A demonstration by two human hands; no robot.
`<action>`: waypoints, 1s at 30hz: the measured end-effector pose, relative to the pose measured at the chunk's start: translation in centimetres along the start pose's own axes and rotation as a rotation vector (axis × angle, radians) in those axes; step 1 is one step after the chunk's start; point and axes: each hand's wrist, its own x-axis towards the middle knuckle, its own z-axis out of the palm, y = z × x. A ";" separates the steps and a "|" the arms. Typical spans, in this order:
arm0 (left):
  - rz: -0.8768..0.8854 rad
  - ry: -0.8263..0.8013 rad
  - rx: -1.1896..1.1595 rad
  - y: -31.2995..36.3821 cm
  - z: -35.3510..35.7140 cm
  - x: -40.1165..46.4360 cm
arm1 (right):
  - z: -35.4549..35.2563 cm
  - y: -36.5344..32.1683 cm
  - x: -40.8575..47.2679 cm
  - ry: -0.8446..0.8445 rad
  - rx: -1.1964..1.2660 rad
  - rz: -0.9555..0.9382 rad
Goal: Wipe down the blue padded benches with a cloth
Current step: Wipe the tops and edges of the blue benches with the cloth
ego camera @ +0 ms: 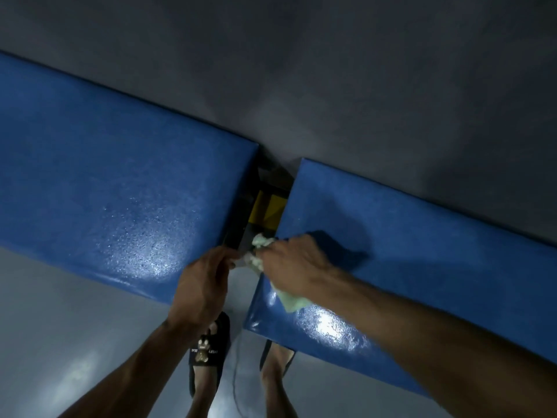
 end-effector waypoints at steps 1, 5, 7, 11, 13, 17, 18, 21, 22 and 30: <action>-0.003 -0.001 -0.007 0.0 -0.2 -0.2 | 0.0 1.6 0.7 0.050 -0.043 0.000; 0.012 -0.023 -0.024 0.4 -0.4 -0.2 | -2.5 9.5 4.0 0.314 -0.220 0.327; 0.026 -0.005 -0.058 0.8 -0.3 0.1 | -2.5 10.1 3.9 0.452 -0.277 0.410; 0.025 0.040 -0.071 1.7 -0.4 0.5 | 3.3 3.1 0.6 0.555 0.007 0.279; 0.028 0.025 -0.089 1.8 -0.5 0.7 | 6.1 -1.2 -2.4 0.491 0.090 0.142; 0.057 0.048 -0.079 2.3 -0.5 0.9 | 7.1 -2.2 -5.7 0.364 0.034 -0.159; 0.057 0.046 -0.087 2.5 -0.4 0.8 | 6.5 -0.7 -5.2 0.351 -0.020 -0.207; 0.034 0.026 -0.085 2.6 0.1 0.6 | 3.5 5.4 -1.8 0.489 -0.093 -0.079; 0.027 0.022 -0.075 2.6 0.3 0.5 | 2.3 7.3 -0.5 0.528 -0.120 0.048; 0.046 0.015 -0.105 2.8 1.3 0.2 | 7.2 -1.9 -3.0 0.603 0.146 0.282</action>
